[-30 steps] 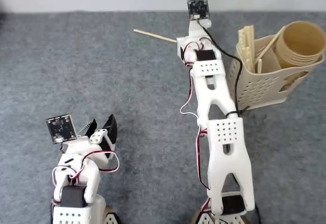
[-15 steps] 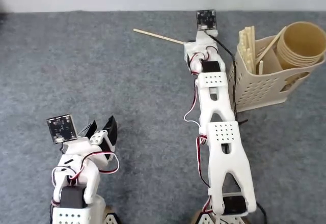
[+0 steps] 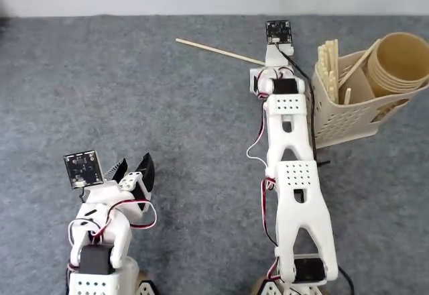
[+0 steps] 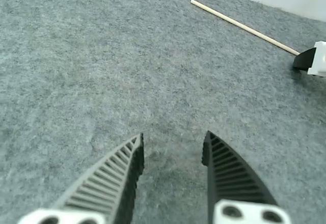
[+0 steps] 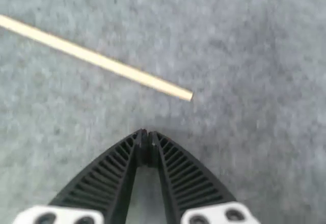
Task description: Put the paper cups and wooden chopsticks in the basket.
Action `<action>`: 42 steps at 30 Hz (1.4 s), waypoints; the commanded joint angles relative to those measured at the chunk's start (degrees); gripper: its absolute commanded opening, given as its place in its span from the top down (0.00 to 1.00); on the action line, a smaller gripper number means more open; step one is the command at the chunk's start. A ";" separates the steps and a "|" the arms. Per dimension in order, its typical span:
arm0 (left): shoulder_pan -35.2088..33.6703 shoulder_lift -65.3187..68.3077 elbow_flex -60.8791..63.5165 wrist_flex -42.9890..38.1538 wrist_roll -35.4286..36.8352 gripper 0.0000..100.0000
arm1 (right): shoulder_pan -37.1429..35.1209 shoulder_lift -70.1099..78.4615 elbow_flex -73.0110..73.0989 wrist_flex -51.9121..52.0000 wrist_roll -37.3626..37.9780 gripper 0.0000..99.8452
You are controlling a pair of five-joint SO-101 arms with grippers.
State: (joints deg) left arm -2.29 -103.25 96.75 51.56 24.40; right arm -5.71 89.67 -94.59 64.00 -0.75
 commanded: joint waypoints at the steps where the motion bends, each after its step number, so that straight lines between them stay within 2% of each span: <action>1: 0.00 -0.70 -0.31 0.09 -0.88 0.81 | -1.80 -5.67 -1.76 6.81 -0.26 0.99; 3: 0.00 -0.70 -0.31 0.09 -0.88 0.81 | -2.42 -7.16 -1.76 6.46 -0.53 0.99; 6: 0.00 -0.70 -0.31 0.09 -0.88 0.81 | -2.59 -7.52 -1.76 0.40 -0.44 0.99; 16: 0.00 -0.70 -0.31 0.09 -0.88 0.81 | -1.45 2.77 -1.76 -33.19 0.18 0.99; 22: 0.00 -0.70 -0.31 0.09 -0.88 0.81 | -1.01 8.22 -1.67 -39.78 8.09 0.99; 27: 0.00 -0.70 -0.31 0.09 -0.88 0.81 | 0.22 8.92 -1.49 -36.18 8.18 0.99; 42: 0.00 -0.70 -0.31 0.09 -0.88 0.81 | -0.92 2.51 -1.76 -8.57 8.09 0.99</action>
State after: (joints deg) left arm -2.29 -103.25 96.84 51.56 24.04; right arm -6.77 95.56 -95.56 49.14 6.90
